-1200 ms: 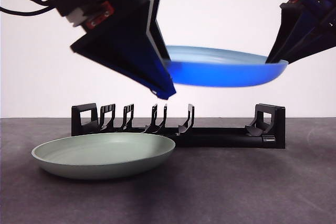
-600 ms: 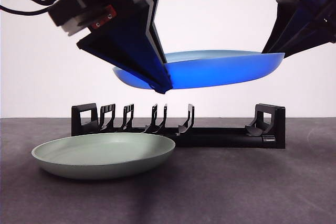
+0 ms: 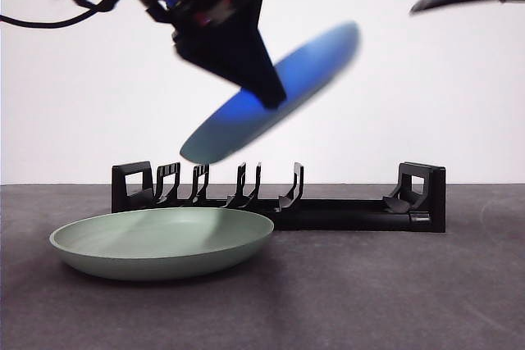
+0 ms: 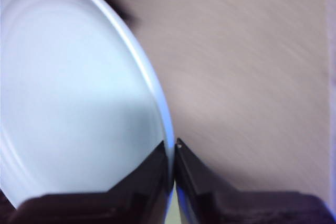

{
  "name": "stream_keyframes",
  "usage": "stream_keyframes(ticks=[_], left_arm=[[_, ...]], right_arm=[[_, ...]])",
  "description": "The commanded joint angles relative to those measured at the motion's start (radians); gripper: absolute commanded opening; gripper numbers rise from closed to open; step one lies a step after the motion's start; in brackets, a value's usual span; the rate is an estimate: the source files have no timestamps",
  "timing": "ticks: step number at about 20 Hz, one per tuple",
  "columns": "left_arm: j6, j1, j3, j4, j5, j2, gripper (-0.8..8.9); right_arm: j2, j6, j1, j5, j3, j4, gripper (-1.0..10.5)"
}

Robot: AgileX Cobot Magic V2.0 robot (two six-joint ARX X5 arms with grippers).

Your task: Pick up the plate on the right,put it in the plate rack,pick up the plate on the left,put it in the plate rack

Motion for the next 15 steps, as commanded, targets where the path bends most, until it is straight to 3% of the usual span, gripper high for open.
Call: stream_keyframes(ticks=[1, 4, 7, 9, 15], left_arm=[[-0.135, 0.055, 0.037, 0.07, 0.0, -0.006, -0.07], [-0.234, 0.143, 0.114, 0.102, 0.06, -0.032, -0.07], [-0.395, 0.262, 0.132, 0.217, 0.33, -0.041, -0.08], [-0.486, 0.341, 0.132, 0.279, 0.431, -0.041, -0.08], [-0.567, 0.509, 0.132, 0.332, 0.557, -0.04, -0.08]], right_arm=[[-0.05, 0.0, 0.0, 0.101, 0.003, 0.014, 4.4], [-0.1, -0.032, 0.0, 0.187, 0.002, 0.012, 4.4], [-0.111, -0.032, 0.0, 0.192, 0.002, 0.006, 4.4], [-0.111, -0.033, 0.0, 0.193, 0.002, -0.008, 4.4], [-0.111, -0.051, 0.0, 0.193, 0.002, -0.069, 4.4]])
